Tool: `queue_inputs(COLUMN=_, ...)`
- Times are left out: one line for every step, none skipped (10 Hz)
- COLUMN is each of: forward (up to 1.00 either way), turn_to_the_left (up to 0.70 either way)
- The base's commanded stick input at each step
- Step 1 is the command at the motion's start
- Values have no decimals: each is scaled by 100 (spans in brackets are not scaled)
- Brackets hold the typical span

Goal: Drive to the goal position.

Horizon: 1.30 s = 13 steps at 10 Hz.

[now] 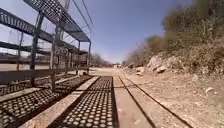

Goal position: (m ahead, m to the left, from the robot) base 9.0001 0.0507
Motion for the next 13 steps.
queue_inputs(forward=70, turn_to_the_left=0)
queue_inputs(forward=70, turn_to_the_left=0)
queue_inputs(forward=70, turn_to_the_left=0)
queue_inputs(forward=70, turn_to_the_left=0)
queue_inputs(forward=70, turn_to_the_left=0)
queue_inputs(forward=70, turn_to_the_left=0)
queue_inputs(forward=70, turn_to_the_left=0)
queue_inputs(forward=70, turn_to_the_left=0)
queue_inputs(forward=70, turn_to_the_left=0)
queue_inputs(forward=70, turn_to_the_left=0)
queue_inputs(forward=70, turn_to_the_left=0)
queue_inputs(forward=70, turn_to_the_left=0)
queue_inputs(forward=70, turn_to_the_left=0)
